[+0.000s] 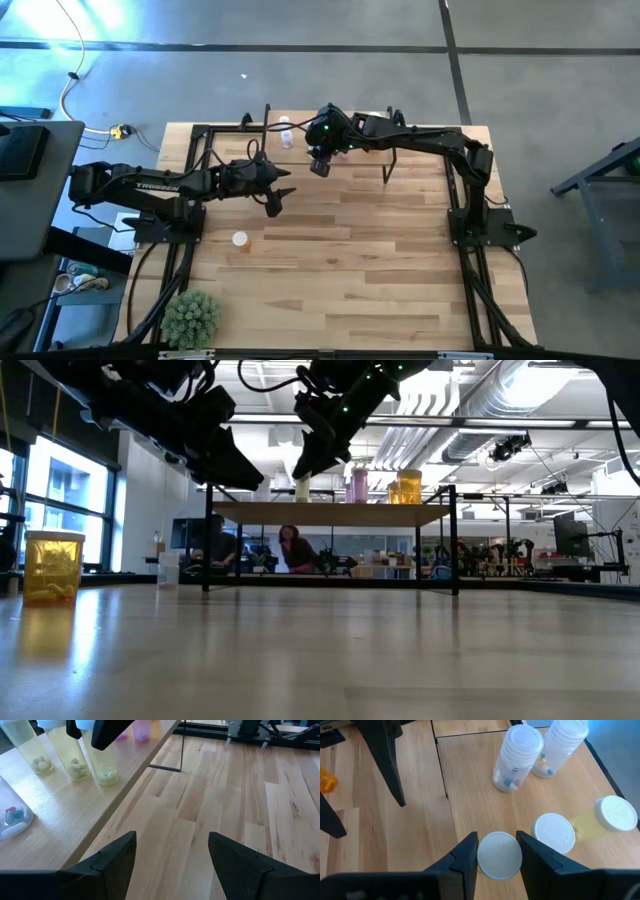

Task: Pick and place medicine bottles onto shelf by color
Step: Put the yellow pill bottle on the shelf aligned with the yellow pill bottle

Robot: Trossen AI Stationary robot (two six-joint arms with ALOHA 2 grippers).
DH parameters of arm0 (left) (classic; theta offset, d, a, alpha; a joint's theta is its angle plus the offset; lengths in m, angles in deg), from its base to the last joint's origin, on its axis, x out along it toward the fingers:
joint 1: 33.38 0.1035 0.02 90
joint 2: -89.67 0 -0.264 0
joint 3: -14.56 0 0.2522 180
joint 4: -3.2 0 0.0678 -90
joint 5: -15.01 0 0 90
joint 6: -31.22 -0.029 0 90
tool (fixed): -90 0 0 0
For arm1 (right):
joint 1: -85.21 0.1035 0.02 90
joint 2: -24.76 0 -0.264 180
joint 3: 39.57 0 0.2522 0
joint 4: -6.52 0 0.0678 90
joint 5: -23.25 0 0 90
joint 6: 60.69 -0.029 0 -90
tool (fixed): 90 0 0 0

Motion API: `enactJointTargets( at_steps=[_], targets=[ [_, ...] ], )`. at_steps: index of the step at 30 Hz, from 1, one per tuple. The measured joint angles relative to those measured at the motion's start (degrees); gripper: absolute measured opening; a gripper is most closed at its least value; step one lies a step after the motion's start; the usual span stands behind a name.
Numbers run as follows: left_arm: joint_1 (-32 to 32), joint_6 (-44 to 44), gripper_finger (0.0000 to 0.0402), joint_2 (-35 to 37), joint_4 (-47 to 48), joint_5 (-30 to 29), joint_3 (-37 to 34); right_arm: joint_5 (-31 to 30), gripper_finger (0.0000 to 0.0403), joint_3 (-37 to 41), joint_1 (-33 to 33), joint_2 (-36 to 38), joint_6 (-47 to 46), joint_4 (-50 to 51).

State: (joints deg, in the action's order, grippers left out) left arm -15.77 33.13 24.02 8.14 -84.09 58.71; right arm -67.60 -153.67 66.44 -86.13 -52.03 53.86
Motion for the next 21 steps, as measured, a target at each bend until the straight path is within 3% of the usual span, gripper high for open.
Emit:
enactJointTargets(
  at_steps=[4,13,21],
  targets=[
    [0.0,-0.01,0.0239,0.0,0.0,-0.04,0.0,0.01,0.0116,0.0,0.02,-0.02,0.73,-0.01],
    [0.0,-0.02,0.0239,-0.02,0.0,-0.07,0.0,0.01,0.018,0.0,0.04,0.0,0.42,-1.16],
    [0.0,-0.02,0.0239,-0.02,0.0,-0.07,0.0,0.01,0.0188,-0.07,0.04,0.0,0.38,-1.22]
  ],
)
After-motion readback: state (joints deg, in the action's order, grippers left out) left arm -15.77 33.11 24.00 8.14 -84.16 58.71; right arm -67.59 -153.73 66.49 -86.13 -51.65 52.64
